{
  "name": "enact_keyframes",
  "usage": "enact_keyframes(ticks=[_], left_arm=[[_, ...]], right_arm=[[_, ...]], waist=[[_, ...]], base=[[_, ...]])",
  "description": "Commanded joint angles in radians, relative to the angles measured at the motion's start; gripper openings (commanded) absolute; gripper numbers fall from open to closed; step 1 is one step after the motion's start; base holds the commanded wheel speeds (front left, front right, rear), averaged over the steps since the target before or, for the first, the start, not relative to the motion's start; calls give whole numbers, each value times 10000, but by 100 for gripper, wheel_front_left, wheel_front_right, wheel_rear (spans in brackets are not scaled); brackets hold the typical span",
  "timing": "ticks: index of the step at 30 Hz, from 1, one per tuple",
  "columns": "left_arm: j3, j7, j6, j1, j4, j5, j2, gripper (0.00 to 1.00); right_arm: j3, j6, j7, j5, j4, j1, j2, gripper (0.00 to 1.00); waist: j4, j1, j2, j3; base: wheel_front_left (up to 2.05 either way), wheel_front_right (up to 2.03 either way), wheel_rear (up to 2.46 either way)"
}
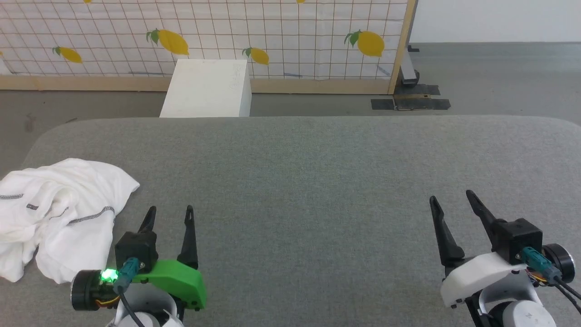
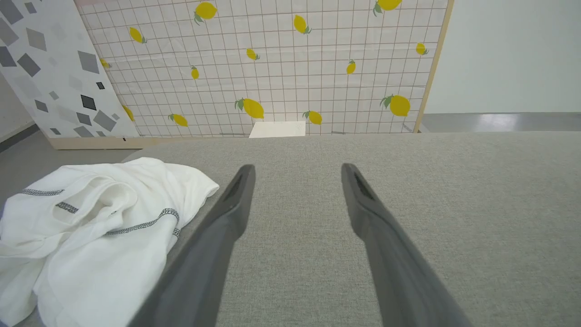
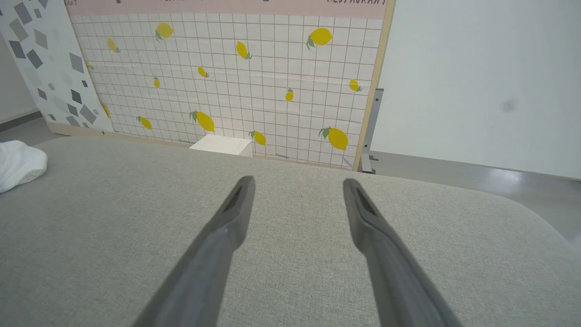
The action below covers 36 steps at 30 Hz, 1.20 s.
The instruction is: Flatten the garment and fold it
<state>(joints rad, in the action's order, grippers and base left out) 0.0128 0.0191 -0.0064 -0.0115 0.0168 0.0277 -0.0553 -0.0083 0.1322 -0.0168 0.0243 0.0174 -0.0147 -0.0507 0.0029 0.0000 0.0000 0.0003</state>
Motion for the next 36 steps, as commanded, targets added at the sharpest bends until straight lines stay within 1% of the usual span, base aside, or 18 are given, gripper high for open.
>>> enact_keyframes(ticks=[1,9,17,36], left_arm=[[8,98,104,39,37,81,5,100],[-6,261,176,74,101,200,9,100],[-38,425,261,135,154,325,12,100],[-39,817,423,232,347,645,20,100]], right_arm=[[-24,-2,-110,125,55,146,1,100],[-53,-3,-275,292,158,217,1,100],[-59,-4,-439,468,283,284,1,100],[0,-6,-833,823,598,428,2,100]], waist=[[23,0,0,-1],[237,0,0,1],[605,0,0,5],[1840,0,0,54]], base=[[0,0,0],[0,0,0],[0,0,0],[0,0,0]])
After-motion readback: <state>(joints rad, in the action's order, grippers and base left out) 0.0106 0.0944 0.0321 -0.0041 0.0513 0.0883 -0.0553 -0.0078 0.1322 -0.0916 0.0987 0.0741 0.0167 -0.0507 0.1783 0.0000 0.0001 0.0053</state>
